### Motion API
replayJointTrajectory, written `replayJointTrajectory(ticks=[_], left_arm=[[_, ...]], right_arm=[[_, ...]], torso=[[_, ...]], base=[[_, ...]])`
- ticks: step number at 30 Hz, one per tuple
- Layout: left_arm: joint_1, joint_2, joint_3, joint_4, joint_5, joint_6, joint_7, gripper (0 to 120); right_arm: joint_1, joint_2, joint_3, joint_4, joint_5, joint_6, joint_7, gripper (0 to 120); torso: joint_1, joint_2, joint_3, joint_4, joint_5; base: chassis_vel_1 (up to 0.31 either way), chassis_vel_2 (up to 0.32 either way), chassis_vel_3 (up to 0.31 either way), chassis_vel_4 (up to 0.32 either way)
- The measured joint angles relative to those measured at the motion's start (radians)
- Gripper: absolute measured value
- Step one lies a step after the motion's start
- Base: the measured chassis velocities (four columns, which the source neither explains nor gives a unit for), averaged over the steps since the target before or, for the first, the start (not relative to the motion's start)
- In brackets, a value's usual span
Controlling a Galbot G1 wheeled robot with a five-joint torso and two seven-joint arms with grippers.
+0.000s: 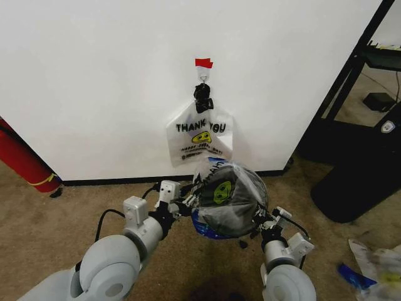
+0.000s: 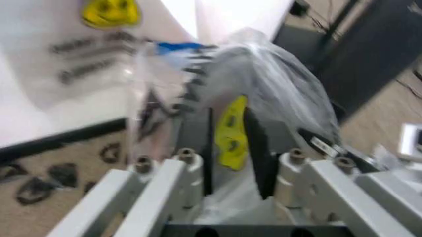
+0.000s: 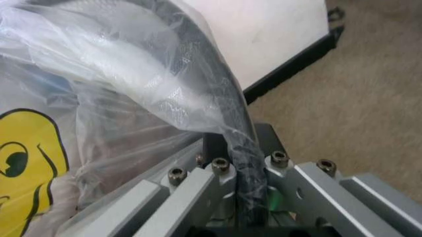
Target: Pick up the garbage bag from the wall and place it over the trash bin.
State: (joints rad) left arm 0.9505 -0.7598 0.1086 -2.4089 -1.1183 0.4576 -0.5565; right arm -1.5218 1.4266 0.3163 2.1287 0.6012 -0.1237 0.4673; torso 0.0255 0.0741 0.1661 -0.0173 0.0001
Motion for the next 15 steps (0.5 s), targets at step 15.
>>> replayJointTrajectory(ticks=[15], left_arm=[[-0.199, -0.045, 0.194, 0.084, -0.073, 0.061, -0.059, 0]], right_arm=[[-0.001, 0.007, 0.001, -0.016, -0.088, 0.034, -0.008, 0]], torso=[[0.000, 0.000, 0.000, 0.0003, 0.0000]], base=[[0.000, 0.000, 0.000, 0.000]])
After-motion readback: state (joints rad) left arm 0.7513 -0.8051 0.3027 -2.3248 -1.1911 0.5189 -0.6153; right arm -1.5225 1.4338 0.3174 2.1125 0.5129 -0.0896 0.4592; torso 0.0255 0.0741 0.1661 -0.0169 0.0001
